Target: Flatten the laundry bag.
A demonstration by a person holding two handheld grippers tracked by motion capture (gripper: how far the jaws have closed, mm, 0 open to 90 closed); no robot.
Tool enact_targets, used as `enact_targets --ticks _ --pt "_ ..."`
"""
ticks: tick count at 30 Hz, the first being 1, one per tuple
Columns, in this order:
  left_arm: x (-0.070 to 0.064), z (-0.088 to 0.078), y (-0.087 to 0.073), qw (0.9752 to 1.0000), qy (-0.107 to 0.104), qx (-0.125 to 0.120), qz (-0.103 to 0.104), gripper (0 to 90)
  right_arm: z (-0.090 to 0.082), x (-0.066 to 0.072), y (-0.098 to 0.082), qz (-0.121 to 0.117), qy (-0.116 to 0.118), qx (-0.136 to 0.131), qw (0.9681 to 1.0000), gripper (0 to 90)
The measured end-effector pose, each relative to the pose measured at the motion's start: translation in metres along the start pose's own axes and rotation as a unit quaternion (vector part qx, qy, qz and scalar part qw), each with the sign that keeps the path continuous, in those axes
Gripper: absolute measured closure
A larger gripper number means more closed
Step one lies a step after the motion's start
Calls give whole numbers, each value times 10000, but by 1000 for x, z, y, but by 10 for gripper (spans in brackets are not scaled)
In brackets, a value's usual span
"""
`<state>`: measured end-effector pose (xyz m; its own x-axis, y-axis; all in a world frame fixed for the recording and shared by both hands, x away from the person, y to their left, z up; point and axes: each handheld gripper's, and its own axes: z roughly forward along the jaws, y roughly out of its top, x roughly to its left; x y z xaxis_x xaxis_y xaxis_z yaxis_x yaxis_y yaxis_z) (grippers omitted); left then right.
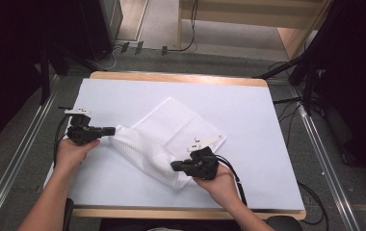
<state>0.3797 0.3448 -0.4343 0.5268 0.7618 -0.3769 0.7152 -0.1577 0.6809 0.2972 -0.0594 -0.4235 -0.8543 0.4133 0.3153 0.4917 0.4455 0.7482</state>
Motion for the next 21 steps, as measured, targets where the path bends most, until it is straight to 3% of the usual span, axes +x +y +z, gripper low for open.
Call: enact_targets --ticks 3,8,10,13,14,17,21 --pt "7 1 0 9999 101 -3 -116 880 11 7 8 -94 129 -58 9999 900" --pt "10 -5 -5 9993 357 131 -25 860 31 22 13 -215 389 8 9990 900" --pt "13 -9 -7 9991 379 145 -111 814 38 27 15 -246 506 62 9984 900" --pt "14 -21 -9 9992 357 -27 -179 718 44 34 16 -292 719 151 9969 882" --pt "14 -26 -9 9992 332 -91 -192 678 44 36 17 -332 766 186 9963 847" --pt "12 -37 -8 9990 391 -164 -154 622 36 37 20 -424 798 -51 9959 735" --pt "10 -46 -6 9988 399 -255 -112 593 24 33 22 -431 660 -153 9968 720"
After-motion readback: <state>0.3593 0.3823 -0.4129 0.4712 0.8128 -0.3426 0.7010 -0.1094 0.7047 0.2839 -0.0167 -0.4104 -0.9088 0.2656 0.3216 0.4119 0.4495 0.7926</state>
